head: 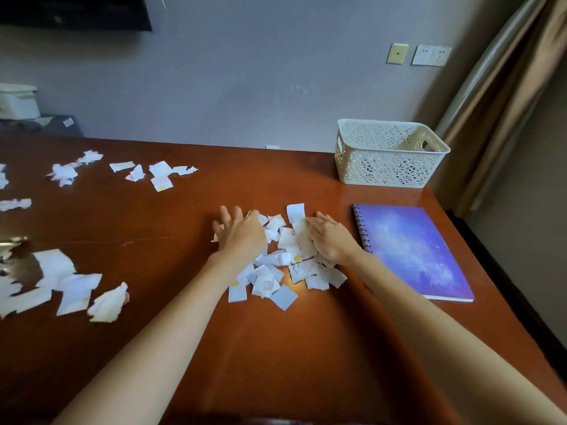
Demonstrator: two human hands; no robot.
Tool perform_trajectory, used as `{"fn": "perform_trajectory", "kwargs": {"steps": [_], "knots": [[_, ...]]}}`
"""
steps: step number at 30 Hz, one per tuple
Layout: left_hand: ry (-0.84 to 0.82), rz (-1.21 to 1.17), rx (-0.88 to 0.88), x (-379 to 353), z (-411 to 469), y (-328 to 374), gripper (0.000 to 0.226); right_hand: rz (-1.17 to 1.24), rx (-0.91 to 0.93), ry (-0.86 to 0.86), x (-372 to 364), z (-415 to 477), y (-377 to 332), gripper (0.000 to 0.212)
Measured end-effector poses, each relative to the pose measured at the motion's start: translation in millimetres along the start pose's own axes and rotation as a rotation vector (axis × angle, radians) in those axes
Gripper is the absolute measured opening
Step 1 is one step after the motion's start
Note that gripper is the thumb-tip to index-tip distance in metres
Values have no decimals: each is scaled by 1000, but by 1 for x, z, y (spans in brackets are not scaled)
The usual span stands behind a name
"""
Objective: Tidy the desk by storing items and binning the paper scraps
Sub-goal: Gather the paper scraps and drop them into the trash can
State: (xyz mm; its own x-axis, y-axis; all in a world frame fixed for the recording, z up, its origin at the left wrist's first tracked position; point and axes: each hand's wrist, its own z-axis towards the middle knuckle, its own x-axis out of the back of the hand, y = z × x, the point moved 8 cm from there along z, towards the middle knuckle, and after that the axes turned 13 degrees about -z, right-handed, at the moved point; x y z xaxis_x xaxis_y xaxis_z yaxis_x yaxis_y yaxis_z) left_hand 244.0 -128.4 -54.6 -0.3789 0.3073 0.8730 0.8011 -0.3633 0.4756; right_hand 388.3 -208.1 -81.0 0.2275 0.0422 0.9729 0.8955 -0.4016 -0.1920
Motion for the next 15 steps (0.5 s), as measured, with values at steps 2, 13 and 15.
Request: {"fn": "perform_trajectory", "kwargs": {"steps": [2,13,15], "knots": [[-47,21,29,-7,-16,-12,41,14,-7,11,-2,-22,-7,40],[-8,-151,-186,1,-97,-19,48,125,-72,107,6,-96,-7,51],[-86,-82,-199,-5,-110,-23,56,76,-50,71,-4,-114,-11,56]]}}
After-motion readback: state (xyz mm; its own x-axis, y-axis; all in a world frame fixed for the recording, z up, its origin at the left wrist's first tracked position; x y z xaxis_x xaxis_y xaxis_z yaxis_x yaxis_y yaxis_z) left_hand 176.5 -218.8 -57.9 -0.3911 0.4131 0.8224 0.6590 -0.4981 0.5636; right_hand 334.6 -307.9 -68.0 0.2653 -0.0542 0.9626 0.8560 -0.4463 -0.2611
